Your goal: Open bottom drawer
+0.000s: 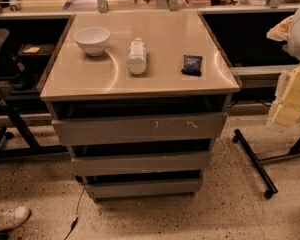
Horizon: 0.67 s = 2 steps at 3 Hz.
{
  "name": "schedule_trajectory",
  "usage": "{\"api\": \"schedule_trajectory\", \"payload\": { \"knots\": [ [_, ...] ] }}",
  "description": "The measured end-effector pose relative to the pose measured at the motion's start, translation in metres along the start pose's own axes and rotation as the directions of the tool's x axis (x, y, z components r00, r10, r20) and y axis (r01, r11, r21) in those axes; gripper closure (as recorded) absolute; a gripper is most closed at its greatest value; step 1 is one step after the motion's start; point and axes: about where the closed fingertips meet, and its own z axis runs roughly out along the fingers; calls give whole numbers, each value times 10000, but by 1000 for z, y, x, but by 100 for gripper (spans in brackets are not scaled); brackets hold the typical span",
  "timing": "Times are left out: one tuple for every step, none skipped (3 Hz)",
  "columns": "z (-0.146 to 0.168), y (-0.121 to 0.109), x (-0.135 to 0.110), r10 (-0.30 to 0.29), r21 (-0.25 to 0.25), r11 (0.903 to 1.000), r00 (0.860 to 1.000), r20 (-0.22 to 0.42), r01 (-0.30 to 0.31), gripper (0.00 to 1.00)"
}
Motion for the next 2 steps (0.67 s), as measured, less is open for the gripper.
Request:
{"api": "schedule_trajectory", "payload": {
  "knots": [
    [0,0,0,0,0,10000,10000,0,0,0],
    [10,12,-1,90,-214,9997,9998,170,-86,0]
  ]
}}
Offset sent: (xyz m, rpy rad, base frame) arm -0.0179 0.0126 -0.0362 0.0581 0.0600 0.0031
